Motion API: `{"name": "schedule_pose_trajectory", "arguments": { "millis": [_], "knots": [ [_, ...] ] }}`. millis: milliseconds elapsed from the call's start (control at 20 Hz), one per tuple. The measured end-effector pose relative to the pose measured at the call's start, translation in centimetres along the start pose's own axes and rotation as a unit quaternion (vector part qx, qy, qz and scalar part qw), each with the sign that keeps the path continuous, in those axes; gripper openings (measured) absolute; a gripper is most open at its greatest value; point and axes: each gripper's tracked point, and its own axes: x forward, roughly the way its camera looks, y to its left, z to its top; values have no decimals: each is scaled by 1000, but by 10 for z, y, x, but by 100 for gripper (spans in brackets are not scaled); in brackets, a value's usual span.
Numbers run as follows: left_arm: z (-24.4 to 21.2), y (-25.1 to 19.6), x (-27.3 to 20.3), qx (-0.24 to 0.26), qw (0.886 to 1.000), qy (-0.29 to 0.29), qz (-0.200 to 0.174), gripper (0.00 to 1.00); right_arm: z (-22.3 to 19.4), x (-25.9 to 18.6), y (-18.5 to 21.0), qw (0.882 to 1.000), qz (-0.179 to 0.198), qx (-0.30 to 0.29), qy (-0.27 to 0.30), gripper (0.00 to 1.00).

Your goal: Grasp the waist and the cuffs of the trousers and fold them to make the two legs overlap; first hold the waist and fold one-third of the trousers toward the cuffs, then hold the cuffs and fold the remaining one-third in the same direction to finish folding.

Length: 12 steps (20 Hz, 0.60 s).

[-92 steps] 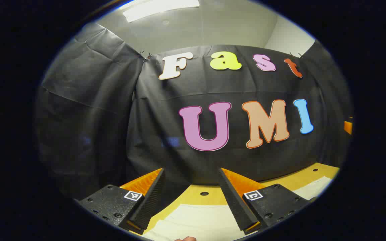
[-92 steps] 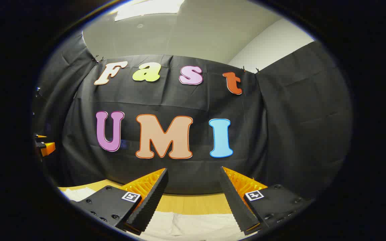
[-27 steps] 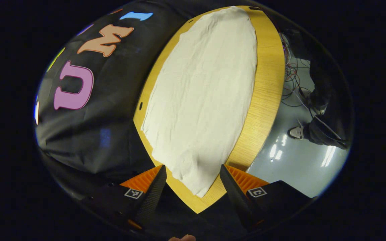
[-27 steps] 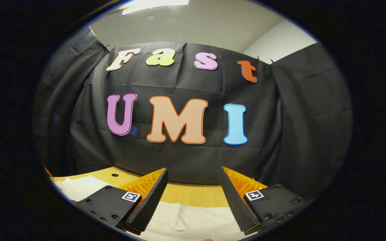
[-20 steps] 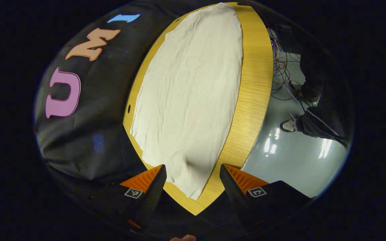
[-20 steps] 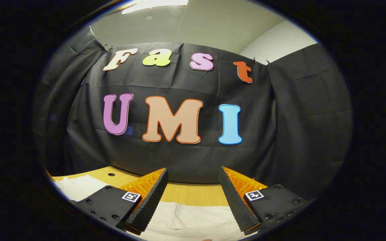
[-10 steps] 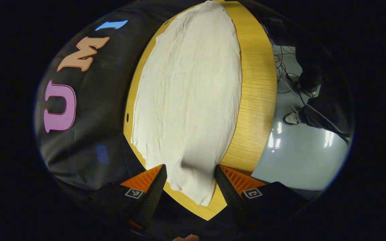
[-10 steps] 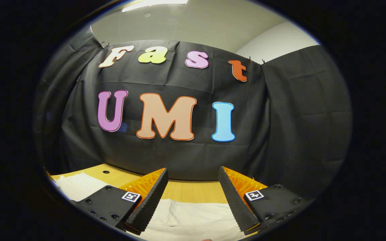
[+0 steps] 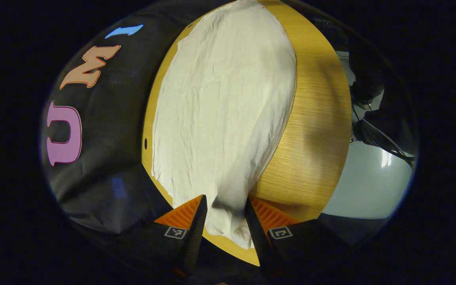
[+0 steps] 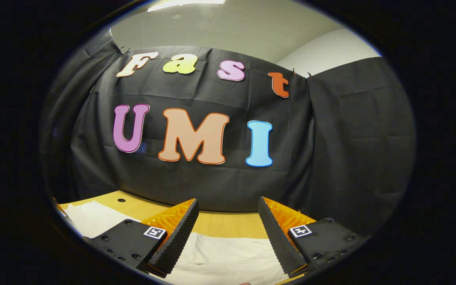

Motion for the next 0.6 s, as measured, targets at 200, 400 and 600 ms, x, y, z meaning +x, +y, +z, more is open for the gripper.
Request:
{"name": "schedule_pose_trajectory", "arguments": {
  "millis": [200,400,600],
  "knots": [
    [-2,-12,2,-3,999,16,-29,30,-7,-2,-14,1000,-6,-16,9,97],
    [-2,-17,1,9,999,22,-28,4,-17,-4,-28,998,3,-56,19,97],
    [-4,-16,2,6,1000,19,-10,0,-37,-7,-50,993,6,-112,43,97]
  ]
}}
